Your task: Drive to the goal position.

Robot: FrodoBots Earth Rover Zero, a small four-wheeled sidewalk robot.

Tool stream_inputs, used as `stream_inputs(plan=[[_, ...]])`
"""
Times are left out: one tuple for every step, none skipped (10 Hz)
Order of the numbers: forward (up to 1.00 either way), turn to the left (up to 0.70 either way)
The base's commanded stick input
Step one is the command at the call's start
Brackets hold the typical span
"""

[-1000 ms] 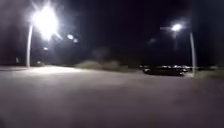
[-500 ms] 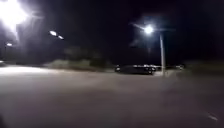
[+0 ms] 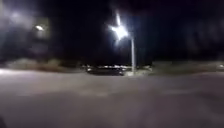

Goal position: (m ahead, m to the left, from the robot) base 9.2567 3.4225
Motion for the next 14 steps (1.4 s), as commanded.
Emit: stream_inputs(plan=[[0.7, 0.0], [0.7, 0.0], [0.7, 0.0], [0.7, 0.0], [0.7, 0.0], [0.7, 0.27], [0.7, 0.27], [0.7, 0.27], [0.7, 0.27], [0.7, 0.27], [0.7, 0.27], [0.7, 0.27], [0.7, 0.27], [0.7, 0.27]])
